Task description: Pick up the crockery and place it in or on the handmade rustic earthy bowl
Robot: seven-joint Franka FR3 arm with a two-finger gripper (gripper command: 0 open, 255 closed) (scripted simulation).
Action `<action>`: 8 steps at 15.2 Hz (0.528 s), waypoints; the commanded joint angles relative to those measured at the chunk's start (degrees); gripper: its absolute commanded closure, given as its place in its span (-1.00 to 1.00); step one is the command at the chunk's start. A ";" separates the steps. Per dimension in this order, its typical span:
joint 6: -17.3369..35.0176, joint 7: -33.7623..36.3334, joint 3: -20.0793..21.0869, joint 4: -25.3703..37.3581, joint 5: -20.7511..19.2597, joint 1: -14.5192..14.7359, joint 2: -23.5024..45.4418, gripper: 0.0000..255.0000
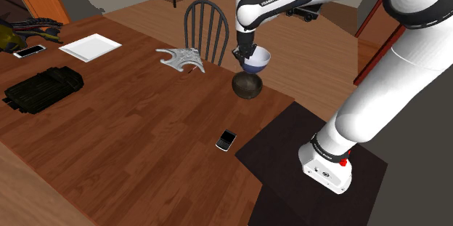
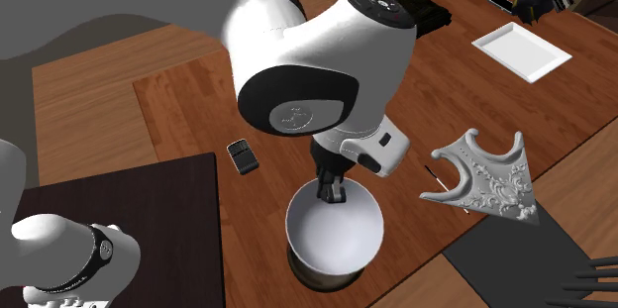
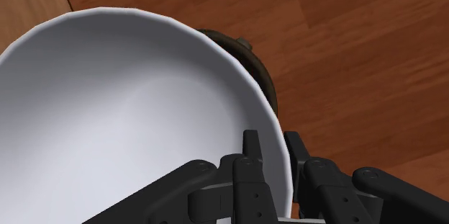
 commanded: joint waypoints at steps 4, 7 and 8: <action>3.82 0.15 -0.06 -1.92 -0.14 -0.06 1.86 1.00; 6.06 0.29 -0.08 -2.81 -0.22 -0.07 3.22 1.00; 6.80 0.34 -0.08 -3.08 -0.25 -0.08 3.69 1.00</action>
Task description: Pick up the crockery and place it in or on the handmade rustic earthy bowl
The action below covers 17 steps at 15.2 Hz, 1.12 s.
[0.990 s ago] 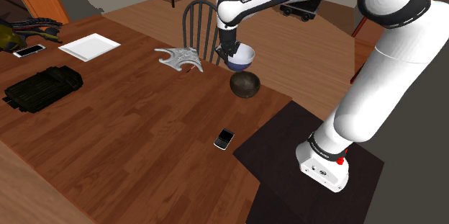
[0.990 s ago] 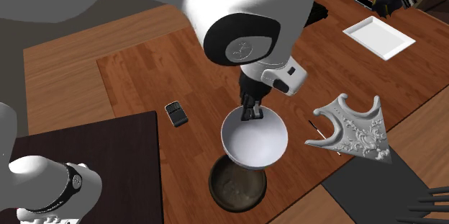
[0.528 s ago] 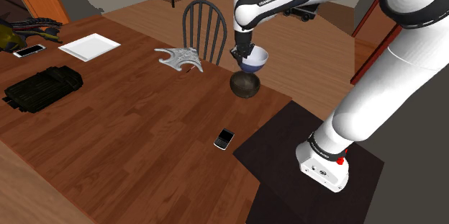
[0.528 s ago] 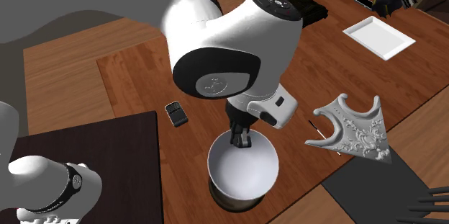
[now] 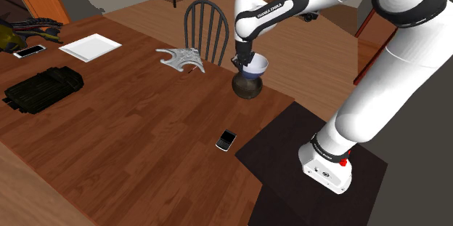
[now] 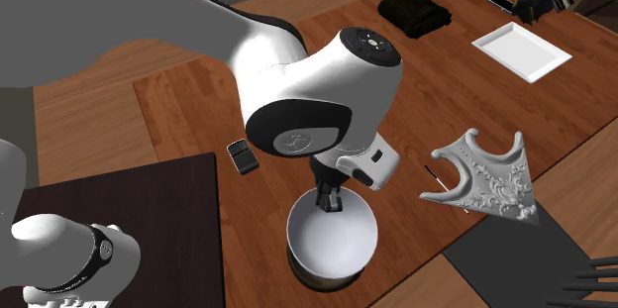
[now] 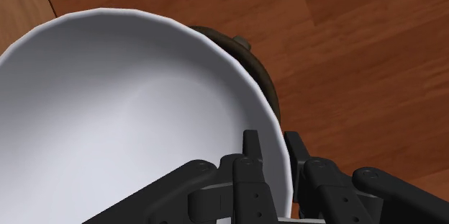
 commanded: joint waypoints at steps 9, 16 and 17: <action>5.35 0.26 -0.10 -1.64 -0.24 -0.09 3.66 1.00; 5.35 0.27 -0.10 -1.65 -0.24 -0.09 3.65 -1.00; 5.35 0.26 -0.10 -1.65 -0.24 -0.09 3.65 -1.00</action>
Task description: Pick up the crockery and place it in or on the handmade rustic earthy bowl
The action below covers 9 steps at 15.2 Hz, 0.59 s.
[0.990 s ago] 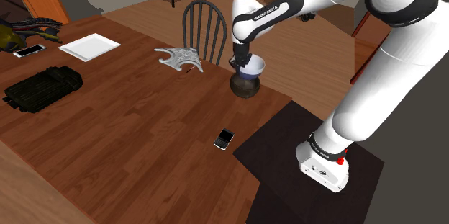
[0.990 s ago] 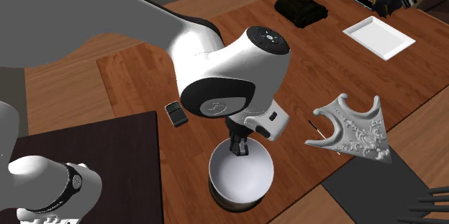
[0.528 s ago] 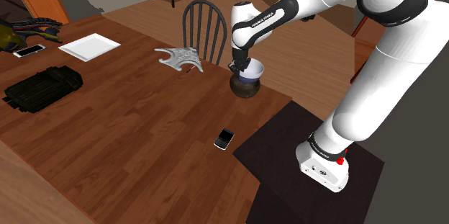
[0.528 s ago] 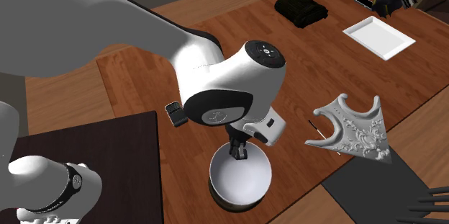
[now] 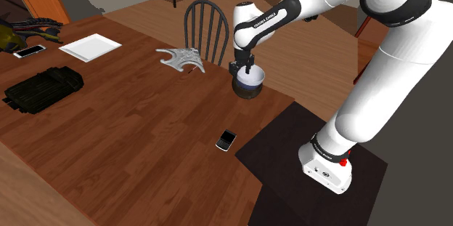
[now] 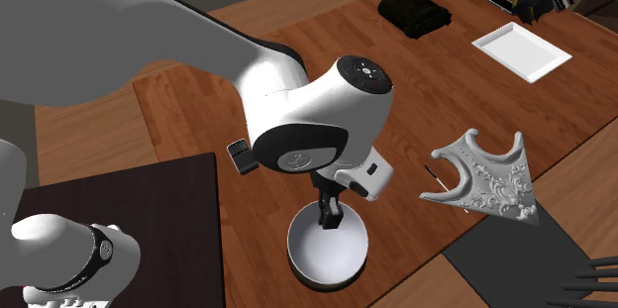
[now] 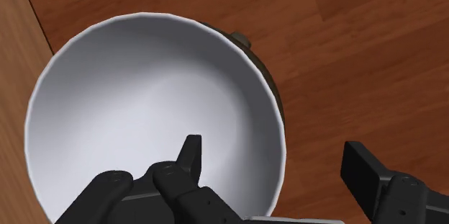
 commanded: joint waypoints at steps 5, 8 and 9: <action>-3.84 -0.12 0.12 1.82 0.20 0.12 -2.02 -1.00; -7.26 -0.20 0.22 3.70 0.37 0.23 -3.56 -1.00; -7.27 -0.20 0.22 3.69 0.37 0.23 -3.57 -1.00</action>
